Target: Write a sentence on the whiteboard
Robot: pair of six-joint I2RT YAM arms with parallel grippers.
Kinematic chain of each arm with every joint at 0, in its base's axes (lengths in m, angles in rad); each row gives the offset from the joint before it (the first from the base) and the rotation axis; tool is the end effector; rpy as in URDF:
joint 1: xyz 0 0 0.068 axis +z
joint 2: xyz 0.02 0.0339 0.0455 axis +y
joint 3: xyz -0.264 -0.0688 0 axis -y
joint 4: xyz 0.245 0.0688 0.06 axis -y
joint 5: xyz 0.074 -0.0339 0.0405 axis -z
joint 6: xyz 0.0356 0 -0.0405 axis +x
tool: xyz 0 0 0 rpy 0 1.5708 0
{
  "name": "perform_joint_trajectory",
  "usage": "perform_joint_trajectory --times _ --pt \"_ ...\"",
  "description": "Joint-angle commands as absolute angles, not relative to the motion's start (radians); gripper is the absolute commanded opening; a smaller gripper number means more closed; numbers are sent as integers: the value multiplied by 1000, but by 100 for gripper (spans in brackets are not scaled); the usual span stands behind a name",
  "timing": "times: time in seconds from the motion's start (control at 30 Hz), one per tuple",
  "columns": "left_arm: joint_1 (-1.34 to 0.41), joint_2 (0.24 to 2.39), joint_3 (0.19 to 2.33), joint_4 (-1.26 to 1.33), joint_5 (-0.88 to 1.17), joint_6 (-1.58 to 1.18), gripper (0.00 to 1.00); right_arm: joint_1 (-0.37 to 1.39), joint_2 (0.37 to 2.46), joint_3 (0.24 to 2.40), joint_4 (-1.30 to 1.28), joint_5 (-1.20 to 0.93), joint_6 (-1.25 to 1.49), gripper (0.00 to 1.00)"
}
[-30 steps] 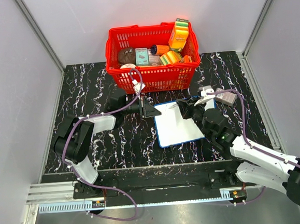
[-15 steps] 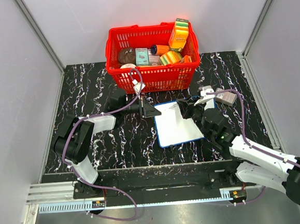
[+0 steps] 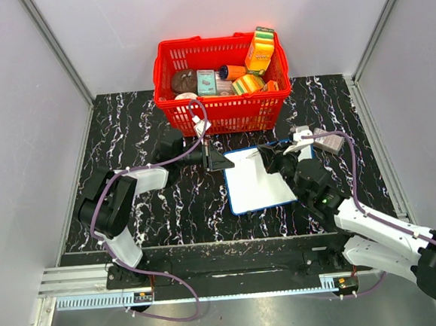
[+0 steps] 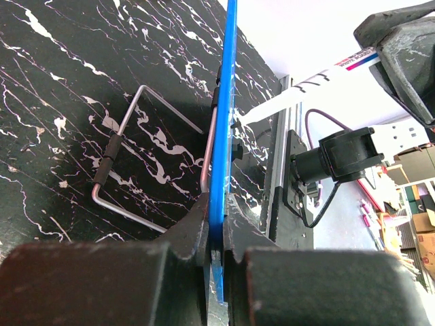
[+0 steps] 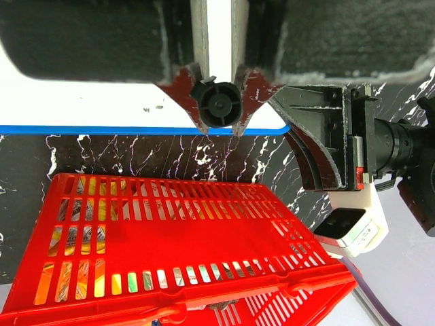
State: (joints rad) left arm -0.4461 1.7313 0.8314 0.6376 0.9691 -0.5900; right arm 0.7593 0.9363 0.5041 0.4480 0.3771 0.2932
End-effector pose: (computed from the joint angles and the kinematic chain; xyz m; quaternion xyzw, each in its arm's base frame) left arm 0.3053 -0.1785 0.1951 0.2323 0.7207 -0.5878 0.2848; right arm 0.1673 0.1407 0.2797 -0.0292 0.7013 0.2379 0.6714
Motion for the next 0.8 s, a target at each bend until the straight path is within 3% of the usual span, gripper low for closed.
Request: perform_joint_trajectory --times 0.0,0.77 --pt "-443 1740 861 657 953 -489 0 764 949 540 514 408 290 0" --pt "-445 1740 861 658 956 -492 0 764 916 477 451 403 319 0"
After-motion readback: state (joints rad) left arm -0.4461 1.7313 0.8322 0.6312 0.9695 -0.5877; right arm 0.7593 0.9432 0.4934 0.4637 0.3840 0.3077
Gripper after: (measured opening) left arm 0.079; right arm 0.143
